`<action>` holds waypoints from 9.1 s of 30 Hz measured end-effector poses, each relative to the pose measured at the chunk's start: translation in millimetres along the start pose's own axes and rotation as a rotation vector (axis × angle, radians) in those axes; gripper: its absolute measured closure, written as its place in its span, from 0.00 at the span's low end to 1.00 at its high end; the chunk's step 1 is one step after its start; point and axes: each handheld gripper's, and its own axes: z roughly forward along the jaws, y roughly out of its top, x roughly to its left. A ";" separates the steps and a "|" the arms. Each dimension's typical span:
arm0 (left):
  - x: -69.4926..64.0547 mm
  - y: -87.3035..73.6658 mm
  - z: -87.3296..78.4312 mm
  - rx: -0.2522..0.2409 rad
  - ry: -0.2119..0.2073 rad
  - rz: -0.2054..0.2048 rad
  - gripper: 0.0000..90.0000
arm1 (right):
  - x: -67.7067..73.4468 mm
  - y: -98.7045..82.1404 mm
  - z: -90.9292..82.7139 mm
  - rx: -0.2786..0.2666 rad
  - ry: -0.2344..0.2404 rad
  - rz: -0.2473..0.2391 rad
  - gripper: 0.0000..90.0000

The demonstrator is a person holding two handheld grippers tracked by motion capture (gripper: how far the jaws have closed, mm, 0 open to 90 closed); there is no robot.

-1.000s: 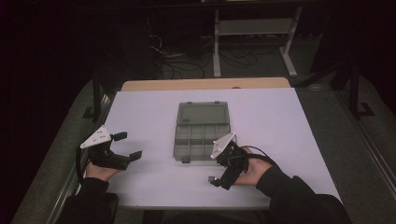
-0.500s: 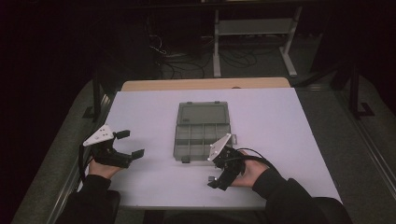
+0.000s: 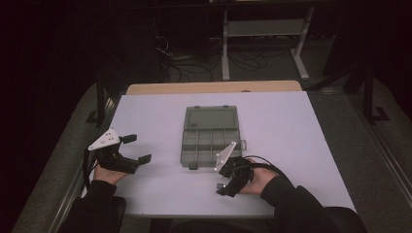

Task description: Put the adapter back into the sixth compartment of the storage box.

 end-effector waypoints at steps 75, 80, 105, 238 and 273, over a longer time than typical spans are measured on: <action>-0.1 -0.3 1.0 0.007 -0.004 -0.002 0.00 | -20.5 19.6 -49.8 -0.086 -0.020 0.016 0.84; -0.1 -0.3 1.0 0.008 -0.004 -0.002 0.00 | -24.1 22.7 -52.1 -0.095 -0.023 0.017 0.84; 0.1 -0.2 1.0 0.009 -0.004 -0.001 0.00 | -44.2 37.3 -59.2 -0.125 -0.043 0.046 0.84; -0.3 -0.1 3.2 0.021 -0.012 0.005 0.00 | -85.8 4.6 -83.8 -0.273 -0.208 0.273 0.00; -0.7 0.0 2.8 0.021 -0.011 0.004 0.00 | -76.7 -54.7 -100.6 -0.302 -0.248 0.359 0.00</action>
